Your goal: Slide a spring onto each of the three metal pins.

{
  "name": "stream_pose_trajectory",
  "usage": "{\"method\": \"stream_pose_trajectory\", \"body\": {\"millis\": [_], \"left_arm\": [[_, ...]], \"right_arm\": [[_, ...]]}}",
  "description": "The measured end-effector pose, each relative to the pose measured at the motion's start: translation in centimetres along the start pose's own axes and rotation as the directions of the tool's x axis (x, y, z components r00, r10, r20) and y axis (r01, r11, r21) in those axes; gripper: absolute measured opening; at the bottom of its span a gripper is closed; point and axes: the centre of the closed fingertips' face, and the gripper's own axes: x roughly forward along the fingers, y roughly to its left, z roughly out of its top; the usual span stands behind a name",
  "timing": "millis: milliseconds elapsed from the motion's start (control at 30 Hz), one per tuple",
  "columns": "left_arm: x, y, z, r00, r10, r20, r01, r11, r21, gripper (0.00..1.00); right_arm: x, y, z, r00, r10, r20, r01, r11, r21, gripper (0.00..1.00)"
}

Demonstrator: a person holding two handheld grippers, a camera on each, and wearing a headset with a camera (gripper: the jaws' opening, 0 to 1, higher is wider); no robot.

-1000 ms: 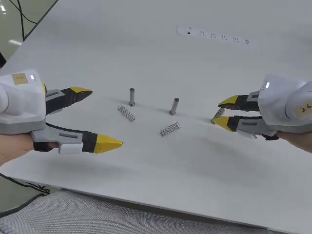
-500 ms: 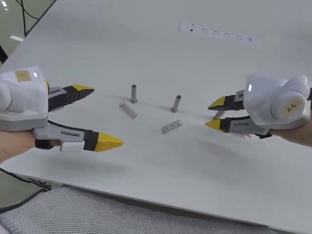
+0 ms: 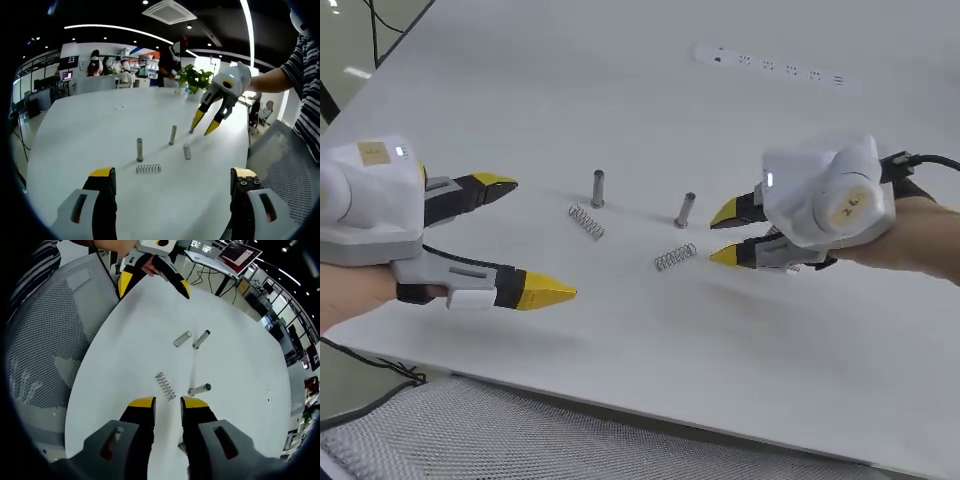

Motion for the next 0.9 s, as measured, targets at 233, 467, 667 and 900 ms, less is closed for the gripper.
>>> {"method": "stream_pose_trajectory", "body": {"millis": [233, 467, 667, 900], "left_arm": [[-0.2, 0.0, -0.2, 1.0, 0.002, -0.002, -0.002, 1.0, -0.001, 0.94], [-0.4, 0.1, -0.4, 1.0, 0.008, 0.0, -0.008, 1.0, -0.007, 0.94], [-0.5, 0.1, -0.5, 0.9999, 0.012, 0.002, -0.011, 1.0, -0.012, 0.93], [-0.9, -0.1, -0.7, 0.9999, 0.013, 0.002, -0.013, 1.0, -0.019, 0.93]], "right_arm": [[1.9, 0.0, 0.3, 0.9989, 0.042, -0.021, -0.043, 0.998, -0.04, 0.2], [3.1, -0.4, 0.1, 0.997, 0.07, -0.033, -0.071, 0.997, -0.031, 0.2], [4.5, -0.2, -0.7, 0.9926, 0.104, -0.064, -0.105, 0.994, -0.024, 0.19], [5.5, 0.4, -1.6, 0.9872, 0.134, -0.086, -0.134, 0.991, 0.006, 0.17]]}}
